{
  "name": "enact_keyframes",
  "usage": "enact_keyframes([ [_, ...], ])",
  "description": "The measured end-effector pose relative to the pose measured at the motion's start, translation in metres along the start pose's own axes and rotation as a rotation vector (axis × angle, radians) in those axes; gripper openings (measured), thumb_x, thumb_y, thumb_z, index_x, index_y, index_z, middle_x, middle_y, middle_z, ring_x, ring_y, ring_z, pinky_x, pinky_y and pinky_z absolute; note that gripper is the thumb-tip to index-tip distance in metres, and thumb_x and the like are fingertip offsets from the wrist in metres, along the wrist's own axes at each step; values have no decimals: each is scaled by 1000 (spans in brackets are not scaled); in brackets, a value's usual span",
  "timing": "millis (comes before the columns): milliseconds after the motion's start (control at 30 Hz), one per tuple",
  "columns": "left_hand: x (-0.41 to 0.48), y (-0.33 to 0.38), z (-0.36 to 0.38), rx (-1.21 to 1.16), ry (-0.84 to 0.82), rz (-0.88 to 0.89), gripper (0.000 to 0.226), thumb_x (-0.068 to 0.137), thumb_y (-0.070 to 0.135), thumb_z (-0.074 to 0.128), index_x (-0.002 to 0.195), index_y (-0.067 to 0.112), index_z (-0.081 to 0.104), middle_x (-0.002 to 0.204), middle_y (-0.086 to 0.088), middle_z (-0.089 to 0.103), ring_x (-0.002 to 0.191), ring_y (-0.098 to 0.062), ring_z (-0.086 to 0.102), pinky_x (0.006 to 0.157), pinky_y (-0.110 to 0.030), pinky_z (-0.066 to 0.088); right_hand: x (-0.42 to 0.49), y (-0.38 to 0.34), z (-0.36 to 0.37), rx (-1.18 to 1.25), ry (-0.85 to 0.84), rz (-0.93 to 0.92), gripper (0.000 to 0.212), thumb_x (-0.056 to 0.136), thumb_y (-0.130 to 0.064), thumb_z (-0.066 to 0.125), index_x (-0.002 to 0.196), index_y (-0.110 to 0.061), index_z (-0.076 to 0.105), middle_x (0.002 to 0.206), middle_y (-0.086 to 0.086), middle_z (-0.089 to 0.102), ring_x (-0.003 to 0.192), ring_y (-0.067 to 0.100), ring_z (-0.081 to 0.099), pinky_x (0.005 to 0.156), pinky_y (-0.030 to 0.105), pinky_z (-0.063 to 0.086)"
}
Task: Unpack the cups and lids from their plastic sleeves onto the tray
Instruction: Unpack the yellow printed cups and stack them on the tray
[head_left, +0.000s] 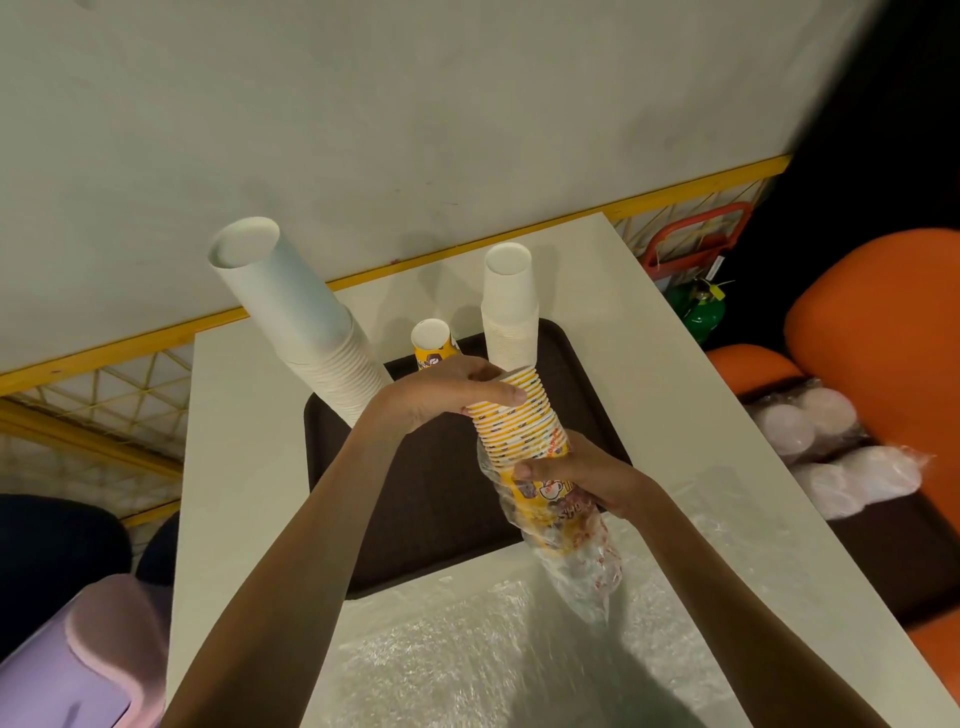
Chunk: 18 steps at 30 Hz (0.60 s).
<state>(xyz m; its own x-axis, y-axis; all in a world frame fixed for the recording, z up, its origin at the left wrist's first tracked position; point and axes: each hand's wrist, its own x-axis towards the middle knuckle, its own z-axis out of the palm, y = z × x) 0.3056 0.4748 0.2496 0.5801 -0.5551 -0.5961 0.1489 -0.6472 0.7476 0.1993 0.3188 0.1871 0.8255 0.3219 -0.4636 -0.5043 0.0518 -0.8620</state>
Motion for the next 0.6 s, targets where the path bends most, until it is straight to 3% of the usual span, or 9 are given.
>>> enact_keyframes([
  [133, -2, -1, -2, 14, 12, -6, 81, 66, 47, 78, 133, 17, 45, 127, 1, 56, 118, -17, 54, 101, -31, 44, -2, -3, 0, -39, -8, 2, 39, 80, -16, 72, 108, -32, 50, 107, -8, 61, 99, 8, 60, 83, 18, 49],
  [200, -3, -1, -2, 41, 10, -11, 88, 55, 56, 74, 130, 18, 46, 124, 3, 58, 116, -15, 56, 101, -32, 45, -4, -3, -1, -34, -16, 2, 42, 74, -21, 72, 109, -31, 51, 106, -8, 63, 100, 8, 61, 81, 18, 51],
  [333, -3, 1, 0, 97, -2, -31, 60, 78, 39, 73, 126, 15, 47, 120, 1, 57, 117, -19, 55, 102, -33, 44, -6, 0, -1, -40, -29, 15, 39, 80, -15, 72, 110, -30, 52, 109, -4, 64, 100, 8, 62, 82, 19, 51],
  [400, -4, 2, 0, 106, -2, -32, 57, 78, 40, 73, 123, 16, 48, 117, 2, 57, 115, -18, 55, 101, -32, 45, -7, 1, -2, -48, -39, 18, 42, 75, -17, 72, 110, -30, 53, 105, -7, 65, 99, 8, 63, 80, 17, 52],
  [600, -5, -1, 1, 122, 28, -49, 43, 83, 40, 65, 117, 20, 48, 115, 4, 56, 114, -16, 55, 98, -30, 44, -8, 6, -4, -78, -54, 51, 37, 87, -5, 62, 112, -30, 49, 108, -7, 61, 98, 6, 60, 77, 13, 51],
])
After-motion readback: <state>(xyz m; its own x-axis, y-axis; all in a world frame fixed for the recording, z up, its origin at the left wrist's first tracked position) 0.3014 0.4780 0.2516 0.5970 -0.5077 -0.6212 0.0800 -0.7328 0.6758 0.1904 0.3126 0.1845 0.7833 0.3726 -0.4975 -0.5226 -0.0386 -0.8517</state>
